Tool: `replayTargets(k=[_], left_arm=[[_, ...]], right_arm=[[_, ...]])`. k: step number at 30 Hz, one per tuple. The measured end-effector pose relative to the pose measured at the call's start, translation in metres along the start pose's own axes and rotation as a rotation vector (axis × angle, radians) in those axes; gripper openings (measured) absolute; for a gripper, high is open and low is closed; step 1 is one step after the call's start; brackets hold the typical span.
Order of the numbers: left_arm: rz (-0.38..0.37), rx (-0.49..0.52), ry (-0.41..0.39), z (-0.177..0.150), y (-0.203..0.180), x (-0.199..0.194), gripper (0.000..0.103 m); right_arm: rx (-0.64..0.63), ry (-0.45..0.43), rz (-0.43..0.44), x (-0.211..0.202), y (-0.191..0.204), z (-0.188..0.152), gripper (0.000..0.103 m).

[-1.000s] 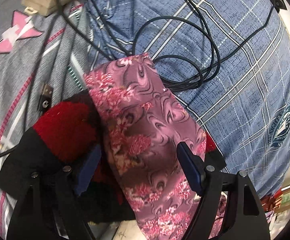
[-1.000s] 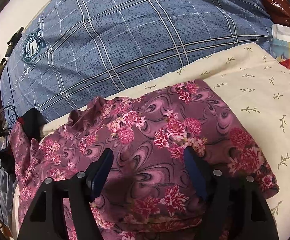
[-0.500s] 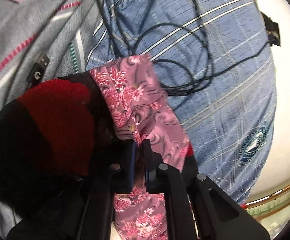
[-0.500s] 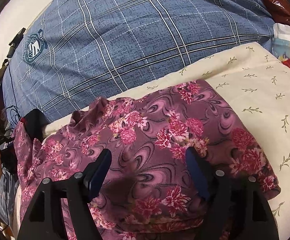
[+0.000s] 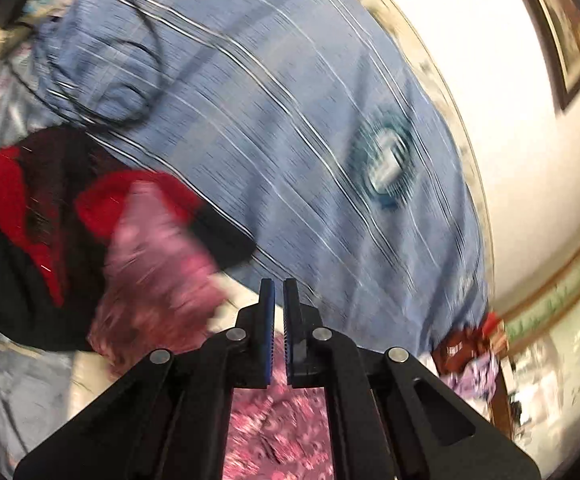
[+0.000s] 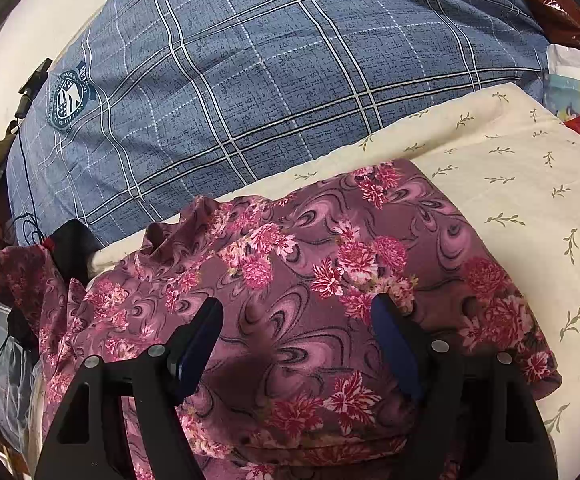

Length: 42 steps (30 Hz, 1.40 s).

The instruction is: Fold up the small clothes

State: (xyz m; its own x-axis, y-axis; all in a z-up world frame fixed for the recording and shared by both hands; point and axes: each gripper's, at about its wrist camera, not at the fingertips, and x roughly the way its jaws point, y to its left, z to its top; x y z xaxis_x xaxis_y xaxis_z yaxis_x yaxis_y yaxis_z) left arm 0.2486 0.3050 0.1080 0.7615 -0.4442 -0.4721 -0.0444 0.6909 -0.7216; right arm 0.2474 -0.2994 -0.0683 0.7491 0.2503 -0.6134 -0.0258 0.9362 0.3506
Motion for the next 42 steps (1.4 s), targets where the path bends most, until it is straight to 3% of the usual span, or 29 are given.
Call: replayTargets(k=[6, 9, 10, 11, 12, 13, 15, 18, 23, 26, 28, 29, 31, 35, 42], left_arm=[[0.049, 0.061, 0.172, -0.049, -0.031, 0.058, 0.002], [0.08, 0.014, 0.191, -0.054, -0.024, 0.068, 0.003], [0.107, -0.003, 0.177, -0.052, -0.019, 0.064, 0.008], [0.125, -0.024, 0.155, -0.049, -0.012, 0.056, 0.014], [0.136, -0.045, 0.13, -0.045, -0.005, 0.049, 0.031], [0.153, -0.068, 0.094, -0.042, 0.001, 0.038, 0.055], [0.2, -0.116, 0.007, -0.035, 0.019, 0.012, 0.074], [0.212, -0.171, -0.012, -0.031, 0.047, 0.001, 0.081], [0.194, -0.286, 0.1, -0.047, 0.085, 0.035, 0.081], [0.145, -0.335, 0.119, -0.059, 0.093, 0.051, 0.081], [0.127, -0.377, 0.104, -0.06, 0.098, 0.057, 0.076], [0.115, -0.398, 0.097, -0.059, 0.1, 0.06, 0.066], [0.088, -0.418, 0.125, -0.057, 0.101, 0.066, 0.002], [0.11, -0.378, 0.136, -0.058, 0.082, 0.063, 0.001], [-0.038, -0.276, 0.157, -0.083, 0.0, 0.056, 0.001]], right_arm=[[0.01, -0.005, 0.015, -0.001, -0.003, 0.0, 0.079], [0.016, -0.007, 0.023, -0.002, -0.004, 0.0, 0.079], [0.018, -0.008, 0.025, -0.001, -0.004, 0.0, 0.079], [0.018, -0.008, 0.027, -0.002, -0.004, 0.0, 0.079], [0.02, -0.009, 0.031, -0.002, -0.005, 0.0, 0.079], [0.023, -0.011, 0.035, -0.002, -0.005, 0.0, 0.079], [0.03, -0.015, 0.047, -0.002, -0.007, 0.0, 0.079], [0.033, -0.017, 0.055, -0.002, -0.007, 0.0, 0.079], [0.033, -0.018, 0.057, -0.003, -0.008, 0.0, 0.079], [0.032, -0.017, 0.056, -0.003, -0.008, 0.0, 0.079], [0.032, -0.016, 0.055, -0.003, -0.007, 0.0, 0.079], [0.031, -0.016, 0.055, -0.003, -0.007, 0.0, 0.079], [0.032, -0.016, 0.057, -0.003, -0.007, 0.0, 0.079], [0.033, -0.017, 0.058, -0.003, -0.007, 0.0, 0.079], [0.036, -0.019, 0.063, -0.003, -0.008, 0.0, 0.079]])
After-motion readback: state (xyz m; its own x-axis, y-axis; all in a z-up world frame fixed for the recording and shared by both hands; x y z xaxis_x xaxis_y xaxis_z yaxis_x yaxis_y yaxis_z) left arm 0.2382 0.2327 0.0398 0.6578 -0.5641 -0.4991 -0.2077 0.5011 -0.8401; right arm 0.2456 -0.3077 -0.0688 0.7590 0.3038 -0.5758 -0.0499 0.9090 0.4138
